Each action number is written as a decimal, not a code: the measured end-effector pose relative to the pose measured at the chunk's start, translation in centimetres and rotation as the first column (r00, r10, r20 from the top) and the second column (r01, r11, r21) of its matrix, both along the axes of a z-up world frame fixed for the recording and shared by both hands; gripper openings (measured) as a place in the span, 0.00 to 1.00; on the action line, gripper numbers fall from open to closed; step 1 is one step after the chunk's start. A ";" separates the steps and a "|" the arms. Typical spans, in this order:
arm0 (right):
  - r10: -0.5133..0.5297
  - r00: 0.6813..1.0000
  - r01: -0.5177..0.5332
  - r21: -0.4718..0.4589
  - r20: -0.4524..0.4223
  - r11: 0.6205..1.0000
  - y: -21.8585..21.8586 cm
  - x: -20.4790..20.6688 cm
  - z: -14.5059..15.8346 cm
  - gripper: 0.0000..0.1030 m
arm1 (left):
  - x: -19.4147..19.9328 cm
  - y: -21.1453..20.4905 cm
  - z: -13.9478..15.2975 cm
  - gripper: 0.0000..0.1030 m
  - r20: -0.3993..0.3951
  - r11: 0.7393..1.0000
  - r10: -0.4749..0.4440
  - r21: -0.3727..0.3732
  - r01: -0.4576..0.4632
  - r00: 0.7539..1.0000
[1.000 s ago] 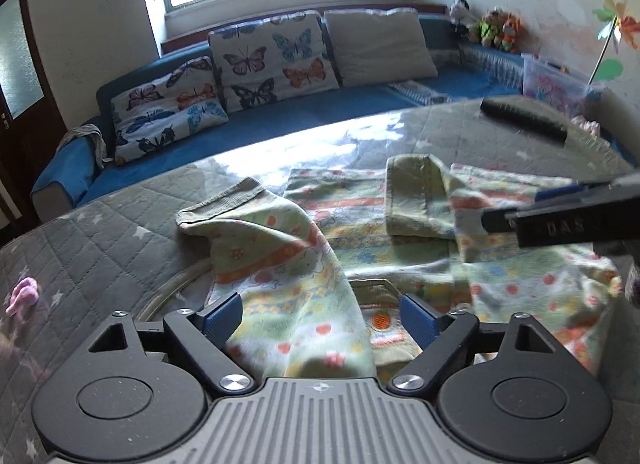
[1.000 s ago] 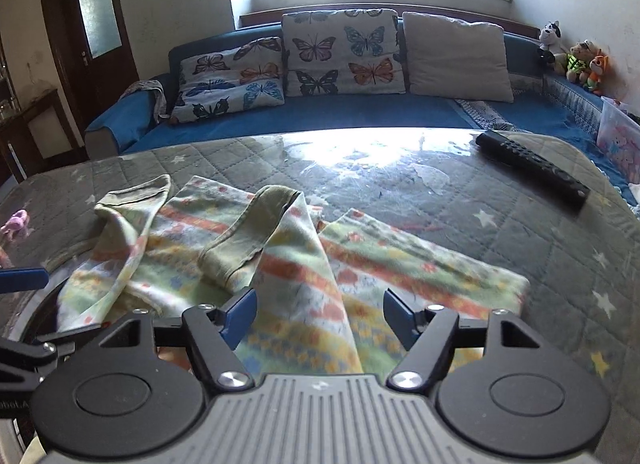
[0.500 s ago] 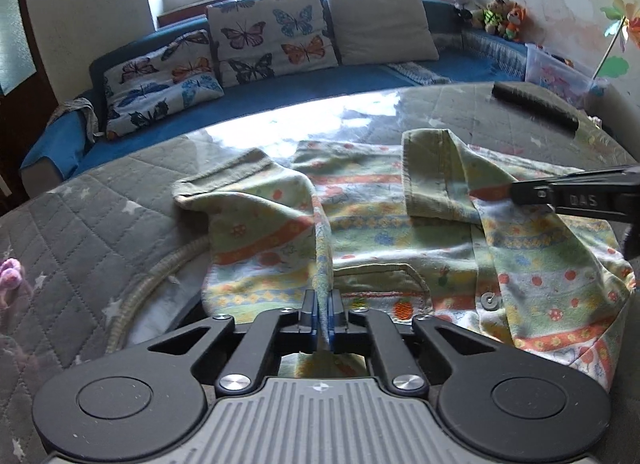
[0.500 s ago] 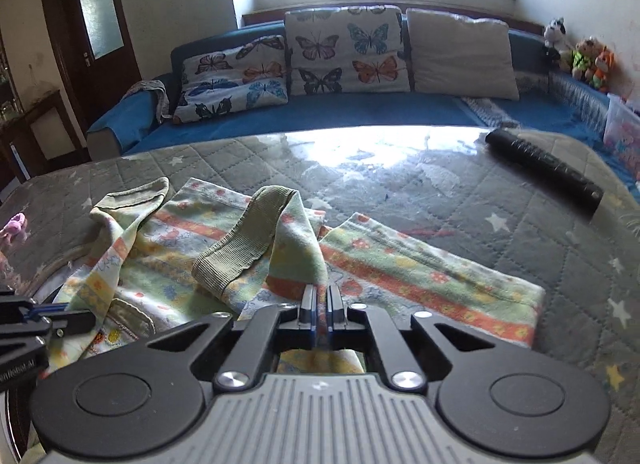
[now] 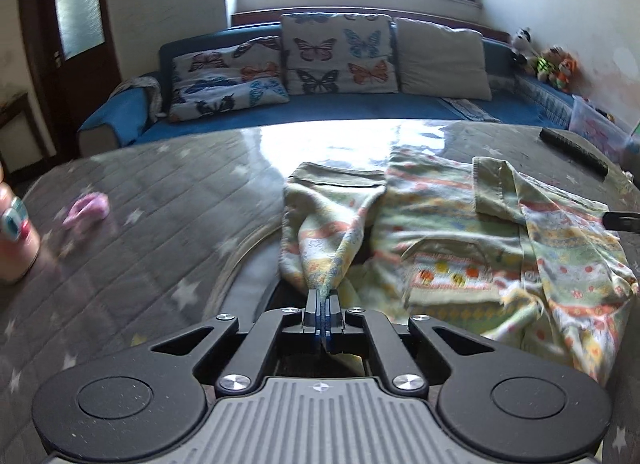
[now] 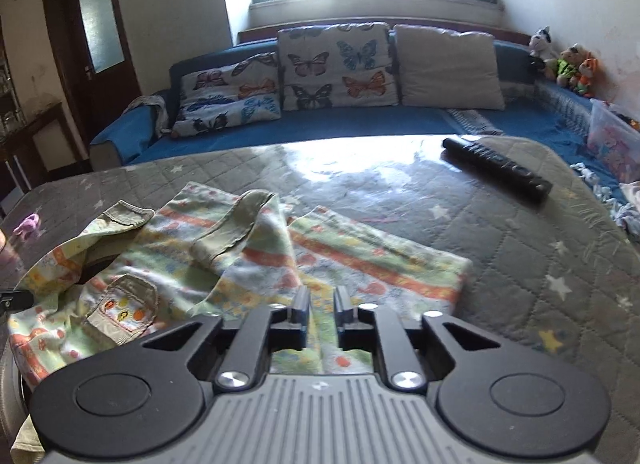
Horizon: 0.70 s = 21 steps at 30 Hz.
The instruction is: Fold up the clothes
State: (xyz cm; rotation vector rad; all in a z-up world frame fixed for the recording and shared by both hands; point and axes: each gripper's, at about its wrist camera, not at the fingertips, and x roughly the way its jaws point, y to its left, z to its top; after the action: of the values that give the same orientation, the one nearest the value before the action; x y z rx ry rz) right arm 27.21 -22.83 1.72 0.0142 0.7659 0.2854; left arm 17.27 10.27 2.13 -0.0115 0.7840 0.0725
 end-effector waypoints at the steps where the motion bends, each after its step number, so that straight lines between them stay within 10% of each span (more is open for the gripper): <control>1: 0.009 1.000 -0.009 0.000 -0.006 1.000 0.4 0.3 -0.4 0.31 | -0.7 0.3 0.0 0.02 -0.001 1.000 0.007 -0.009 -0.007 1.000; 14: 0.162 0.986 -0.161 0.031 -0.026 0.986 7.2 4.3 -2.9 0.35 | -6.5 1.9 -0.2 0.02 -0.036 0.994 0.087 -0.058 -0.089 0.996; 17: 0.191 0.981 -0.191 0.003 -0.031 0.982 8.5 3.6 -3.0 0.09 | -7.9 2.1 0.0 0.02 -0.040 0.994 0.095 -0.055 -0.097 0.995; 21: 0.171 0.985 -0.171 0.010 0.006 0.985 8.2 1.8 -1.7 0.03 | -9.2 2.7 0.0 0.02 -0.052 0.993 0.108 -0.051 -0.111 0.993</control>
State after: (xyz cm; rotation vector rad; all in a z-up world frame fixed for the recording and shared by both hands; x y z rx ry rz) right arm 29.05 -14.68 -0.02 -0.0425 0.7623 0.4524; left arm 8.03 12.93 2.09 -0.1038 0.8344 0.1563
